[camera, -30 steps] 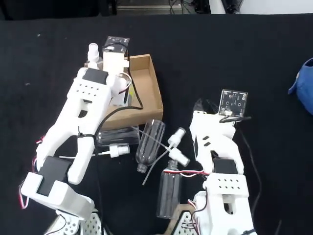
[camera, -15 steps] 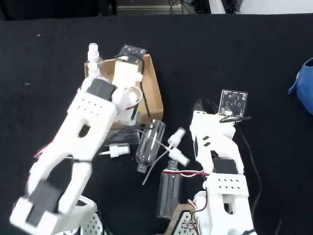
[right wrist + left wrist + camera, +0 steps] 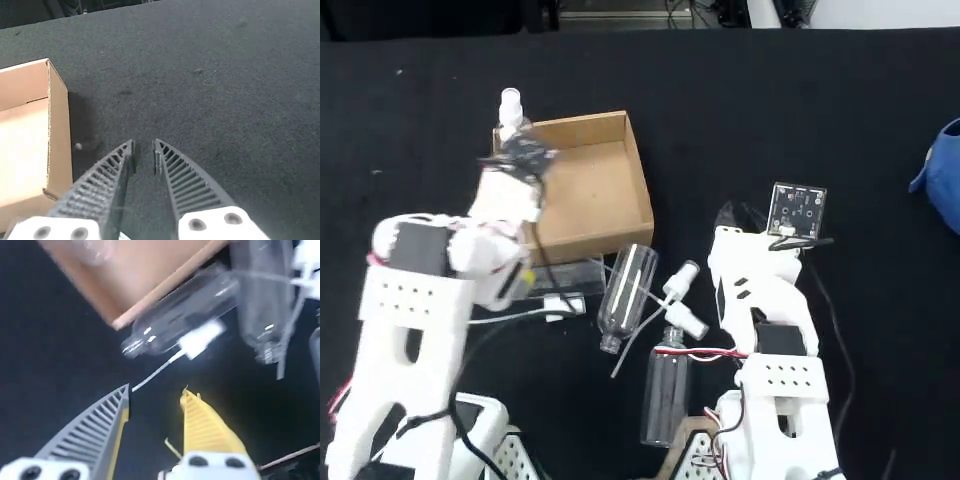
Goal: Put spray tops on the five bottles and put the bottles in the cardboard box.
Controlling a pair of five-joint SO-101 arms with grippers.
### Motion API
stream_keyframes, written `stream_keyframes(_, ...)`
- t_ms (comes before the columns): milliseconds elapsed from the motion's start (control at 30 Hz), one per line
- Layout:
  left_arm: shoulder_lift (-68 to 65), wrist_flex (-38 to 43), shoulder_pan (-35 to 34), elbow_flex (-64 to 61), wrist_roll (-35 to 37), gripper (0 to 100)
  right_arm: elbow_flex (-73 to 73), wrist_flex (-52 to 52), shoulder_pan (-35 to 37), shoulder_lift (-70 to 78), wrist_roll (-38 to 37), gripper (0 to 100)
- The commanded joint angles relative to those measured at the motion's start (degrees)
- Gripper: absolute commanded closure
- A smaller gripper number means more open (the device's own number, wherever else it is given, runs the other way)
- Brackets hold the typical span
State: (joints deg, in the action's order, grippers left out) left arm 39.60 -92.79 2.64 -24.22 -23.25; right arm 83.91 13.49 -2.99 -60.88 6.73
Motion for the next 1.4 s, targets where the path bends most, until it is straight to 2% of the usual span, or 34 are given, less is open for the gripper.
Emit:
stream_keyframes(0, 0.00, -0.88, -10.68, -1.45, -5.54, 97, -0.31, -1.49, 1.32, -1.89, -0.26, 95.2)
stream_keyframes(133, -5.98, 1.23, -17.63, -3.21, -6.68, 90, -0.31, -1.49, 1.32, -1.80, -0.26, 95.2)
stream_keyframes(267, -9.67, 6.15, -20.53, -5.05, -6.51, 85, -0.31, -1.49, 1.32, -1.80, -0.26, 95.2)
stream_keyframes(467, -9.76, 19.60, -20.35, -12.53, -6.51, 85, -0.31, -1.41, 1.32, -1.80, -0.26, 95.2)
stream_keyframes(567, -9.76, 21.10, -20.70, -14.37, -6.42, 85, -0.31, -1.41, 1.32, -1.80, -0.26, 95.2)
stream_keyframes(667, -10.11, 22.86, -20.70, -15.08, -1.67, 85, -0.31, -1.49, 1.41, -1.80, -0.26, 95.2)
stream_keyframes(800, -10.29, 33.76, -20.62, -19.30, 5.45, 85, -0.31, -1.41, 1.41, -1.80, -0.18, 95.2)
stream_keyframes(1033, -9.85, 46.68, -20.70, -29.58, 6.33, 85, -0.31, -1.23, 1.41, -1.89, -0.18, 95.2)
stream_keyframes(1233, -9.76, 47.30, -20.44, -32.13, 6.68, 85, -0.31, -1.23, 1.41, -1.89, -0.18, 95.2)
stream_keyframes(1367, -9.32, 41.85, -20.53, -30.11, 6.33, 85, -0.31, -1.32, 1.41, -1.89, -0.18, 95.2)
